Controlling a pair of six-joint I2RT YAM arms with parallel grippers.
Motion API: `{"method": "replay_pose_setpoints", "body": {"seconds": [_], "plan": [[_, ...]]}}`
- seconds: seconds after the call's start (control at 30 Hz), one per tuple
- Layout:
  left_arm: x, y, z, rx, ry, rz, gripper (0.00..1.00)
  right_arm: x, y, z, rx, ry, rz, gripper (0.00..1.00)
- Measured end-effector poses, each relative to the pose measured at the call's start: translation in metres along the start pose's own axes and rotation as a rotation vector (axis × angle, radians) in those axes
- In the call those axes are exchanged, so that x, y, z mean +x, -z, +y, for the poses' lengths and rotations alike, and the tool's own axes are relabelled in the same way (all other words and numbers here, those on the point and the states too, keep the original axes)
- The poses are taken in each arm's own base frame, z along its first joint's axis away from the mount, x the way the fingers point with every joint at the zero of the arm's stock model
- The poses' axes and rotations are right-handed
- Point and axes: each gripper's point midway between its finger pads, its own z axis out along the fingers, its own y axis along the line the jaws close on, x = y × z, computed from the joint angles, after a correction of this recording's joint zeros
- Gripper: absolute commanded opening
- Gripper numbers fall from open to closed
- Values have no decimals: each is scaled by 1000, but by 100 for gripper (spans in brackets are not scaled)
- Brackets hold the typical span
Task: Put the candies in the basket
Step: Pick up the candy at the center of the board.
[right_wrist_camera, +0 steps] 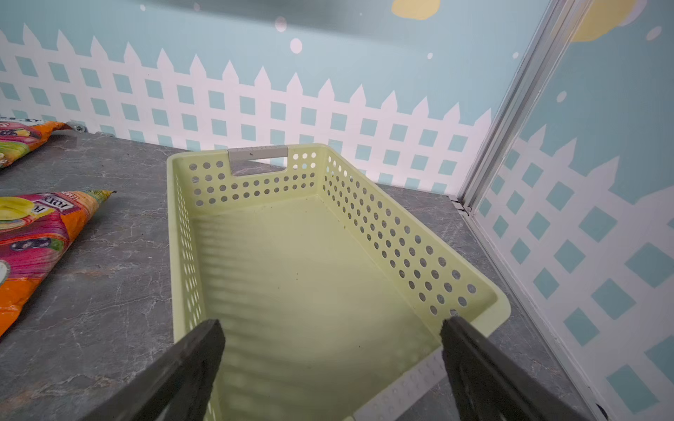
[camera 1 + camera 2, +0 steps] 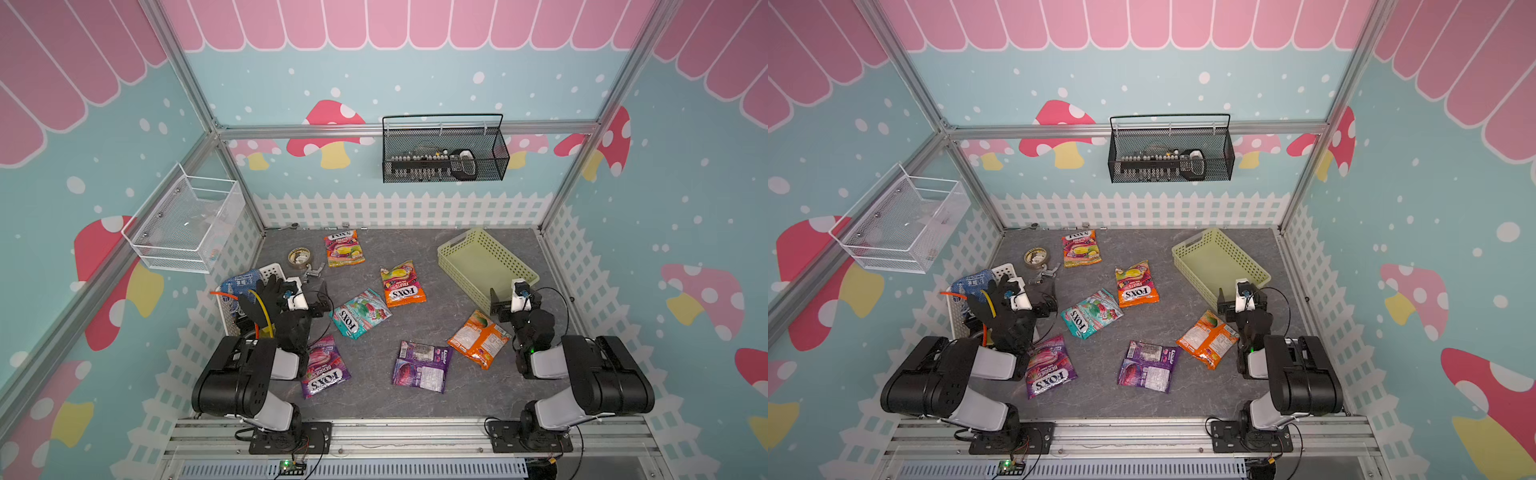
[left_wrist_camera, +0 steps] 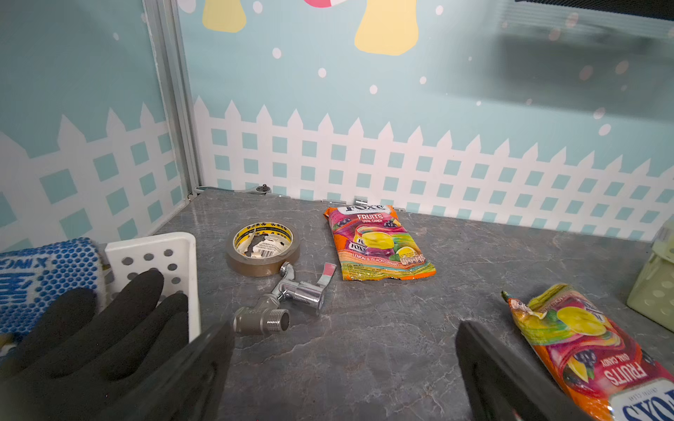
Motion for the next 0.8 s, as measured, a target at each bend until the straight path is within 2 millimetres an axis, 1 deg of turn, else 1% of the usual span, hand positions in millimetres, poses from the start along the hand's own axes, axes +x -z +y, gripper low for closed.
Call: {"method": "replay_pose_setpoints", "body": {"seconds": [0.63,0.7,0.73,0.8], "plan": [[0,0,0,0,0,0,99,0,0,0,1,0,0,99],[-1,1,-1,3,-1,1,99,-6,3,-1,5,1,-12,99],[-3,1,-1,5,-4,4,99,-12,6,-3,11,2,-26,99],[-11,0,-3,10,-5,10,99,-31,13,-6,27,4,-73,99]]}}
